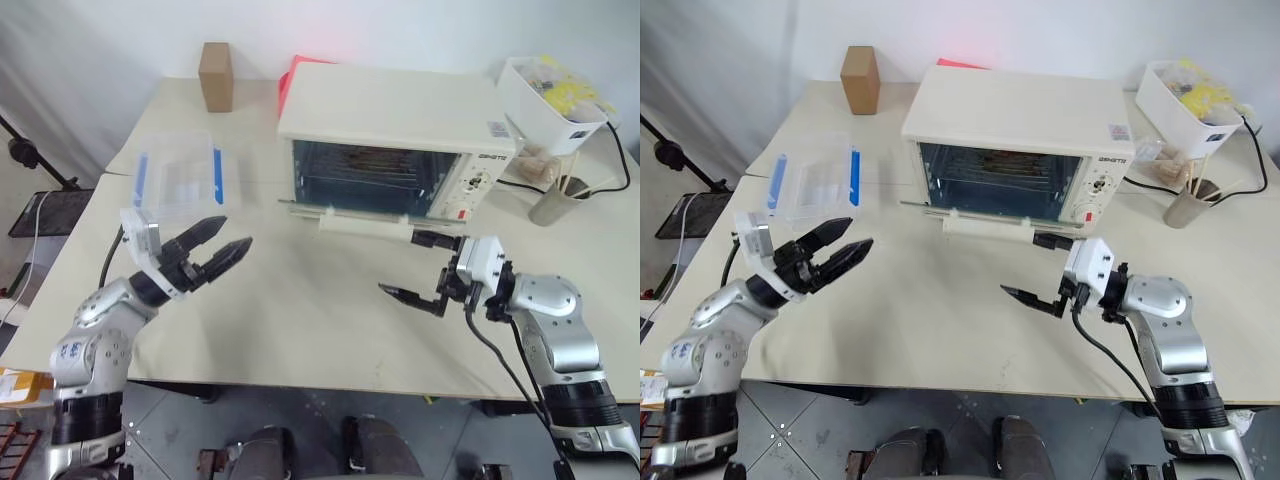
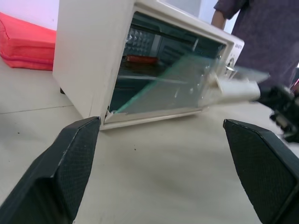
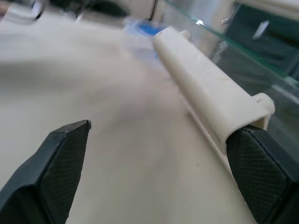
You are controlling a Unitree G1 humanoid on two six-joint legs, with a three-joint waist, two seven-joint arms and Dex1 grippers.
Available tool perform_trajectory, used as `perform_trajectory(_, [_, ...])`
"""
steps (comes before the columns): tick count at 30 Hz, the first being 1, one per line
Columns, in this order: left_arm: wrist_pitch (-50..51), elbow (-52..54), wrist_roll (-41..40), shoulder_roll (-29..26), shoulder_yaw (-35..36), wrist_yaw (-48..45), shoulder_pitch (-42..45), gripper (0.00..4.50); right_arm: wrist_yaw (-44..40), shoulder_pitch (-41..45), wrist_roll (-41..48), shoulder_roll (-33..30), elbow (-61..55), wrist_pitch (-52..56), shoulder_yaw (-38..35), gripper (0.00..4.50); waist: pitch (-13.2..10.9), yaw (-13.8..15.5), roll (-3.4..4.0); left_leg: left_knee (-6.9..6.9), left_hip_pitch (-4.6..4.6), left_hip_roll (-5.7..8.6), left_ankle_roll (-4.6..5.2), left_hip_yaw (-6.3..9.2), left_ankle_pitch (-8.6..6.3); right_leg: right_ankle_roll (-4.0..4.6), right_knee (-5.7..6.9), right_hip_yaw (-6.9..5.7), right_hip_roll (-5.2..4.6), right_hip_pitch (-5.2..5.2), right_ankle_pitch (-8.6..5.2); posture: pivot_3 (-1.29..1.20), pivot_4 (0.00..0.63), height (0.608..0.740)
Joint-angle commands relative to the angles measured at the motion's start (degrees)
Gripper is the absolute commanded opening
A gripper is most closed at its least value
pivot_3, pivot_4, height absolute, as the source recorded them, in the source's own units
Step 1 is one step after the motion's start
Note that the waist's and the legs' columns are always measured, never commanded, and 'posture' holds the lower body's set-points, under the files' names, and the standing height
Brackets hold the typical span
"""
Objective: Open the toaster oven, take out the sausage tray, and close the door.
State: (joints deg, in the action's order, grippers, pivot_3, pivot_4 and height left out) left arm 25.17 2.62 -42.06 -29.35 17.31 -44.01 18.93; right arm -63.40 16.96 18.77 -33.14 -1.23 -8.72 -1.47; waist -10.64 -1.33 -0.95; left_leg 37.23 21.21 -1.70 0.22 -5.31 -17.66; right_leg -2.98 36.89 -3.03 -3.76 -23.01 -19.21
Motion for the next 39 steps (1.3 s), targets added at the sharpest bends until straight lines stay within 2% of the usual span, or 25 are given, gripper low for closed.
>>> perform_trajectory(1, [-3.6,-6.3,3.6,1.5,-2.6,-0.3,8.2,3.29,-1.5,-0.2,-1.2,-0.1,-0.1,-5.6,1.1,4.5,0.0,0.1,-0.04,0.04,0.0,0.01,-0.01,0.0,0.02,0.0,0.02,0.0,0.0,0.0,0.0,0.0,0.15,0.74])
perform_trajectory(5, [-7.2,-14.3,7.0,5.2,-5.1,-0.7,16.2,2.17,-1.3,0.4,-1.9,0.0,1.4,-7.9,1.6,4.5,0.0,0.0,-0.07,0.15,0.01,0.04,0.0,-0.04,0.03,-0.01,0.09,0.02,-0.01,0.01,0.01,0.0,0.15,0.74])
perform_trajectory(11, [-13.3,-24.8,13.5,10.3,-10.1,-1.8,24.5,0.16,-0.9,0.8,-2.4,-0.1,2.4,-9.3,1.8,4.5,-0.1,-0.1,-0.11,0.11,0.0,-0.1,-0.07,-0.08,0.07,-0.01,0.25,0.01,0.22,-0.03,0.0,0.0,0.15,0.74])
perform_trajectory(12, [-14.0,-25.7,14.2,10.7,-10.4,-2.1,25.0,0.03,-0.9,0.8,-2.5,-0.1,2.5,-9.4,1.8,4.5,-0.1,-0.1,-0.12,0.14,0.01,-0.1,-0.07,-0.08,0.07,-0.01,0.24,0.01,0.22,-0.03,0.01,0.0,0.15,0.74])
perform_trajectory(17, [-17.6,-31.6,17.9,11.1,-13.1,-6.5,27.0,0.03,1.4,-2.0,-2.9,-0.6,1.0,-9.2,0.4,4.5,-0.1,-0.1,-0.15,0.31,0.02,-0.08,-0.07,-0.13,0.07,-0.01,0.2,0.06,0.2,-0.03,0.0,0.0,0.15,0.74])
perform_trajectory(24, [-19.0,-32.3,21.2,8.4,-16.1,-14.0,23.2,0.03,7.3,-24.0,-1.1,-3.0,-8.8,-7.1,-9.7,4.5,-0.1,1.5,-0.15,0.28,0.07,-0.04,-0.04,-0.08,0.05,-0.01,0.27,0.05,0.15,-0.02,0.0,0.0,0.15,0.74])
perform_trajectory(27, [-20.9,-31.7,23.5,7.4,-18.1,-16.0,21.3,0.03,10.1,-28.8,-1.2,-3.8,-7.4,-6.7,-14.5,4.5,-0.1,1.3,-0.15,0.42,0.02,-0.01,0.04,-0.13,0.01,-0.03,0.11,0.11,0.11,0.08,0.02,0.0,0.15,0.74])
perform_trajectory(30, [-21.4,-30.8,24.5,7.6,-18.8,-16.4,19.9,0.03,13.0,-28.0,-1.8,-4.6,-7.1,-5.2,-17.1,4.5,-0.1,1.0,-0.15,0.47,-0.19,-0.02,0.04,-0.13,-0.01,-0.05,0.19,0.18,0.11,0.26,0.03,0.0,0.15,0.74])
perform_trajectory(34, [-21.5,-28.7,25.5,8.2,-19.2,-15.4,17.2,0.03,16.8,-21.2,-1.7,-6.6,-9.4,1.0,-17.1,4.5,-0.1,0.4,-0.15,0.45,-0.29,-0.05,-0.01,-0.13,0.01,-0.03,0.35,0.22,0.12,0.25,0.03,0.0,0.15,0.74])
perform_trajectory(36, [-21.3,-27.1,25.4,8.0,-19.1,-15.2,15.7,0.03,17.8,-17.6,-3.6,-7.0,-11.2,3.8,-13.9,4.5,-0.1,0.5,-0.15,0.43,-0.27,-0.07,-0.04,-0.05,0.03,0.0,0.37,0.16,0.14,0.22,0.01,0.0,0.15,0.74])
perform_trajectory(38, [-19.5,-24.2,24.0,7.8,-18.0,-14.6,13.7,0.41,16.3,-12.2,-2.2,-6.8,-14.0,8.4,-8.7,4.5,-0.1,0.2,-0.15,0.4,-0.27,-0.09,-0.06,-0.05,0.04,0.01,0.36,0.15,0.17,0.21,0.0,0.0,0.15,0.74])
perform_trajectory(39, [-17.6,-21.9,22.1,7.8,-16.9,-14.4,12.3,0.56,17.3,-8.3,-6.7,-6.4,-13.3,8.5,-5.0,4.5,-0.1,-0.1,-0.15,0.41,-0.26,-0.1,-0.06,-0.07,0.04,0.01,0.37,0.16,0.17,0.2,0.0,0.0,0.15,0.74])
